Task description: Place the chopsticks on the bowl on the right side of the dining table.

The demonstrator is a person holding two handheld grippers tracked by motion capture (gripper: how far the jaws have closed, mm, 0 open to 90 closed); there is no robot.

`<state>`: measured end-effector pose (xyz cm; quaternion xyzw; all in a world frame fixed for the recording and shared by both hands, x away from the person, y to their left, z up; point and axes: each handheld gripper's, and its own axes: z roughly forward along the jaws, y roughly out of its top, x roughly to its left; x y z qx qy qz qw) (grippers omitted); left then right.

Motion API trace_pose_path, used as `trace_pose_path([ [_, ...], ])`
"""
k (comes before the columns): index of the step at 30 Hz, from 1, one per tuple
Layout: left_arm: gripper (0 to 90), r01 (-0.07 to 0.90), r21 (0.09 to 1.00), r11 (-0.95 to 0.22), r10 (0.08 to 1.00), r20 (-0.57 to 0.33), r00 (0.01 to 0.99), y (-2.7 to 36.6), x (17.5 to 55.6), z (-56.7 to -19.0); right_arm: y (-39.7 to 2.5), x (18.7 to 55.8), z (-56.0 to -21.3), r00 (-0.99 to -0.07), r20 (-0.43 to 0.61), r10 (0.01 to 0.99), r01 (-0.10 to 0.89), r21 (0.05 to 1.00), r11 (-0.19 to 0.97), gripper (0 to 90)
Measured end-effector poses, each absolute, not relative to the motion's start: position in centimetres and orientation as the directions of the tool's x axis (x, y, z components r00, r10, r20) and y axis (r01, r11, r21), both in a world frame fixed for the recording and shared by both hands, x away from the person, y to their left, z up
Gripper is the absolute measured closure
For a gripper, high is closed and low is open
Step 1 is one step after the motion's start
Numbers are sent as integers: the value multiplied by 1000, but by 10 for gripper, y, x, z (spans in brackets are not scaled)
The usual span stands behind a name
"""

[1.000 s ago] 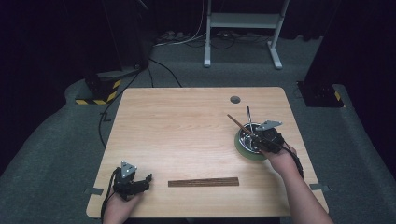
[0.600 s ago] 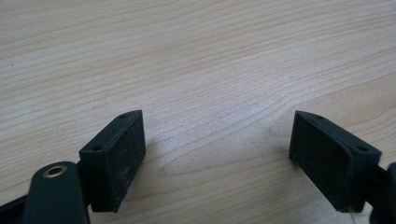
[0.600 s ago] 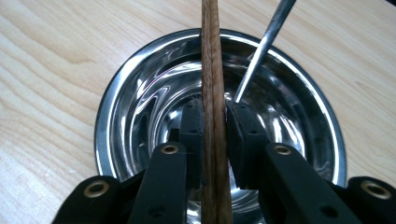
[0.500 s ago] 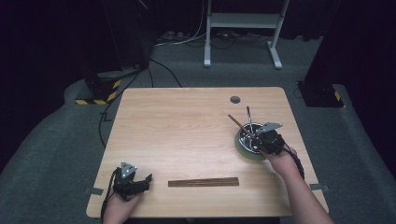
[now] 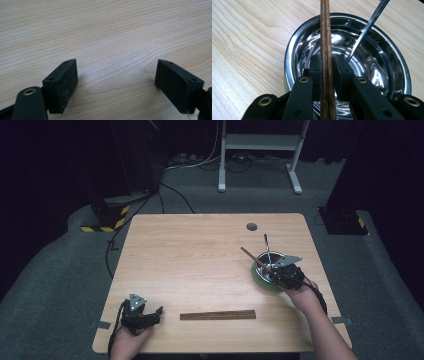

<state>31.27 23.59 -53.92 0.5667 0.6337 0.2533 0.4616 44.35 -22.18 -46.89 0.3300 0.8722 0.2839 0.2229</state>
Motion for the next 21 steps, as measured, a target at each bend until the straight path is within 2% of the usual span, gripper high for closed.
trace_pose_path([
  [6,184,483,845,231,952,-299,69,236,313,-539,-227,445,-468,-686,-161,709,470,647,601,766],
  [9,184,481,845,232,951,-301,70,236,313,-539,-228,444,-467,-681,-148,717,473,658,586,663],
  [11,184,481,845,233,951,-301,69,236,313,-539,-229,443,-464,-676,-136,724,471,675,567,638],
  [17,184,481,846,232,951,-301,70,236,313,-539,-238,429,-448,-629,-111,769,464,740,487,632],
  [21,184,481,846,232,951,-301,70,236,313,-539,-240,415,-449,-602,-134,788,444,763,469,640],
])
